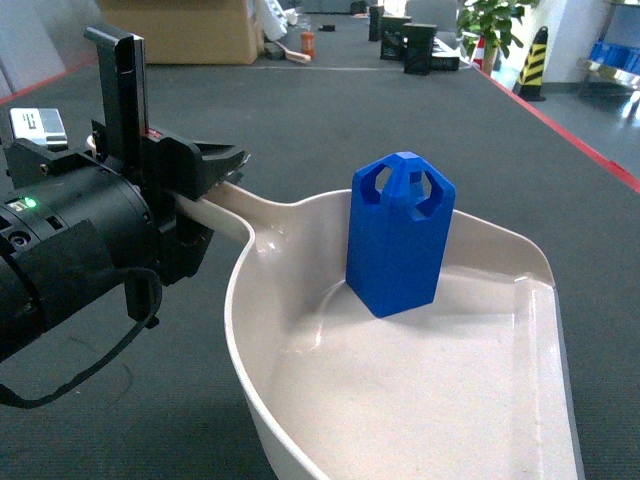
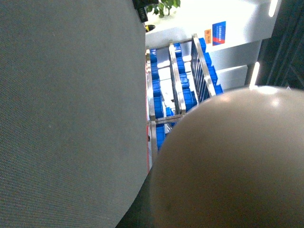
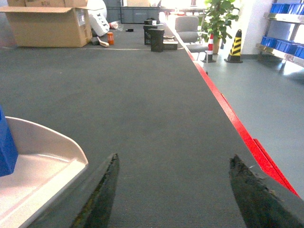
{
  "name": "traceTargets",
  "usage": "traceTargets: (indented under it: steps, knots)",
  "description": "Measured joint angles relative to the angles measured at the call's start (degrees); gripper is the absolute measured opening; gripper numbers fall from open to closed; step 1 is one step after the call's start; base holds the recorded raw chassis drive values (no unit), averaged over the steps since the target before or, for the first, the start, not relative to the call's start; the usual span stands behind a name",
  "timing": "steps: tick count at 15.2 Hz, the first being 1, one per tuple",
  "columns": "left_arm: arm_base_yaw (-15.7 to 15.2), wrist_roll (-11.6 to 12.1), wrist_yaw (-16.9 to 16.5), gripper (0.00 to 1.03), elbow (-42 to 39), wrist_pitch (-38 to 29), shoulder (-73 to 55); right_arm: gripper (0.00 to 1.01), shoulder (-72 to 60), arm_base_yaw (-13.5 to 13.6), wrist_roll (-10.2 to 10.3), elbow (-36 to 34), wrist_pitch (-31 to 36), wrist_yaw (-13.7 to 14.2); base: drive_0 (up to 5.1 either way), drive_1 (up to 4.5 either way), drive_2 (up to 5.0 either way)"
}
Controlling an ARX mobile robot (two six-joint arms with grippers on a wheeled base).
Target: Place part in tray to right shelf
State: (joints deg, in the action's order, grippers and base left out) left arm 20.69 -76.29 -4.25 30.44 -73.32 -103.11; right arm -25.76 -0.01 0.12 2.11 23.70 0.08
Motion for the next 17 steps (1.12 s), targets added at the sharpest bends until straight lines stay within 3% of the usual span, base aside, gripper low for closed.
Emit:
traceTargets:
  steps: [3, 17]
  knots:
    - [-0.3, 0.0, 0.2, 0.12, 0.0, -0.1, 0.0, 0.99, 0.0, 0.0, 0.0, 0.0, 0.1, -0.1, 4.8, -3.68, -1.1]
    - [-0.1, 0.0, 0.0, 0.12, 0.0, 0.0, 0.0, 0.98, 0.0, 0.0, 0.0, 0.0, -0.1, -0.1, 5.0, -2.41, -2.4]
